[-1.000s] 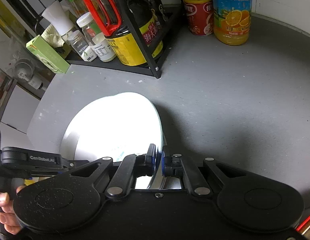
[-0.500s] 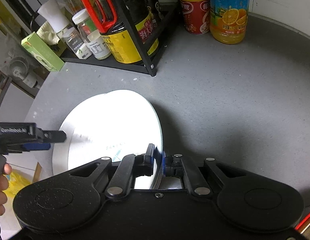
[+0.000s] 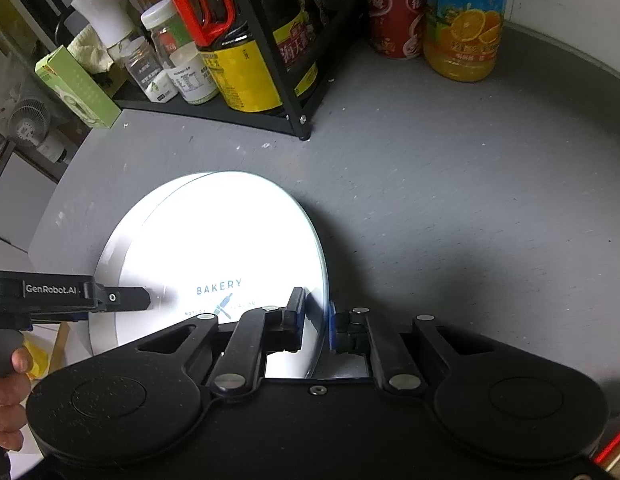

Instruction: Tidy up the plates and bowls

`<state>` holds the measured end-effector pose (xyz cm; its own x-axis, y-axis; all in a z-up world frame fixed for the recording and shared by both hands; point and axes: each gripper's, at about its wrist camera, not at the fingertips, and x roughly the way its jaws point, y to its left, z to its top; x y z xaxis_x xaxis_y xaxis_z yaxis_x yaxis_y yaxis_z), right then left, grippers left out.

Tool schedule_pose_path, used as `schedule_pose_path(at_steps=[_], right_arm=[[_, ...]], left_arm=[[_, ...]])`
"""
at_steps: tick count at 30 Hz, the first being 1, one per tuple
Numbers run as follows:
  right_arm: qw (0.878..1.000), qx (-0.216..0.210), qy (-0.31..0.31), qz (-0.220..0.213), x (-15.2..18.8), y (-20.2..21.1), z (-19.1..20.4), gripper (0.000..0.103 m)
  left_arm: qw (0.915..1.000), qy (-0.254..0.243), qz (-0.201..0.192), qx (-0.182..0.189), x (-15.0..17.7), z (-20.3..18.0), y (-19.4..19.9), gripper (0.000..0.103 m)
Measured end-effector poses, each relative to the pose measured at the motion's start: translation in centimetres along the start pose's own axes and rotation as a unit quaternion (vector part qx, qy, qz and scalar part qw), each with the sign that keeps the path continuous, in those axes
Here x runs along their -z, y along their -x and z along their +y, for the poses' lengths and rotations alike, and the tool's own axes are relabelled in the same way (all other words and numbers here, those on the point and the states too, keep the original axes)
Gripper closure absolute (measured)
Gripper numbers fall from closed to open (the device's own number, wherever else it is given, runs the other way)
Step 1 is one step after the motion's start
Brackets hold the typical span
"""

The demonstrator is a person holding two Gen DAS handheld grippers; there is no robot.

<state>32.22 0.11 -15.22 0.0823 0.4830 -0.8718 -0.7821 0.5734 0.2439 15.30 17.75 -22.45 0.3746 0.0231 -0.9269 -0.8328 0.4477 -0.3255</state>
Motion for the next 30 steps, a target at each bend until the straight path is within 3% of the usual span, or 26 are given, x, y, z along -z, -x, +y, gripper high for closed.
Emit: schedule_pose_path(at_steps=[5, 13, 30], right_arm=[[1.0, -0.001, -0.008, 0.018, 0.1, -1.1, 0.2, 0.083], [1.0, 0.0, -0.009, 0.019, 0.1, -1.6, 0.6, 0.077], [0.999, 0.017, -0.045, 0.008, 1.0, -0.6, 0.9, 0.069]], left_arm=[[0.9999, 0.01, -0.004, 0.008, -0.2, 0.9, 0.8, 0.058], [0.9999, 0.008, -0.006, 0.008, -0.3, 2.4, 1.8, 0.059], [0.9991, -0.04, 0.01, -0.011, -1.3, 1.3, 1.3, 0.058]])
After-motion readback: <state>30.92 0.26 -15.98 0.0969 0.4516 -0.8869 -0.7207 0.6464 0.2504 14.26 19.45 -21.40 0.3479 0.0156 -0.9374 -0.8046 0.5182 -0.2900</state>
